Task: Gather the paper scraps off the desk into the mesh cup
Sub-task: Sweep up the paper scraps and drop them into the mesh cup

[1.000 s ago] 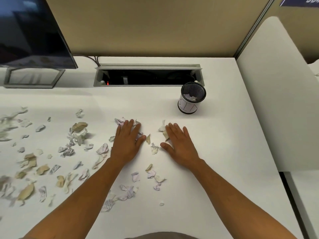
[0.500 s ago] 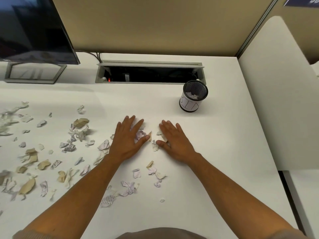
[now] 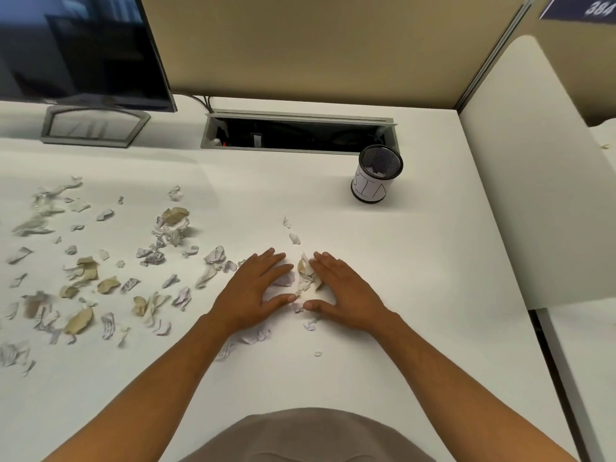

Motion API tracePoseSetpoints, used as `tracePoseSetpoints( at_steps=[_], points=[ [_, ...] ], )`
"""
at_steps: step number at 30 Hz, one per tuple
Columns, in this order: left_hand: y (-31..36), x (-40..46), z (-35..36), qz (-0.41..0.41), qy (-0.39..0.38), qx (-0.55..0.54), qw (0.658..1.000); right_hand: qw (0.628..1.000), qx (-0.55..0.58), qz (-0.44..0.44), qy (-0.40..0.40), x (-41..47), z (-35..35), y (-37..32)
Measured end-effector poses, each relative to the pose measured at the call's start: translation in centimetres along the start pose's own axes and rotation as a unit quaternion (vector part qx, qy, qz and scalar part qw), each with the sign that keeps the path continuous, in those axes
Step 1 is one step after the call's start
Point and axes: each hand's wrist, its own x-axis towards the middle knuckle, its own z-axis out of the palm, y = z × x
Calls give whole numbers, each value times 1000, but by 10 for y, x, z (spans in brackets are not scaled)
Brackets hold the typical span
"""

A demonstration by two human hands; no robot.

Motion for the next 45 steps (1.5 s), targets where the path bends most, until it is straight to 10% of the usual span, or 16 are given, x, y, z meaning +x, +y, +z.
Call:
tracePoseSetpoints(
  at_steps=[10,27,45],
  points=[
    [-14,-56,-25,-69,-173,44,981,988,-53,144,-20,-55,-1,-7],
    [-2,-40,12,-68,-75,103,990,995,-54,82,26,-20,28,-20],
    [8,7,-10,-39,-157,89,983,991,-111,78,-23,5,7,-37]
  ],
)
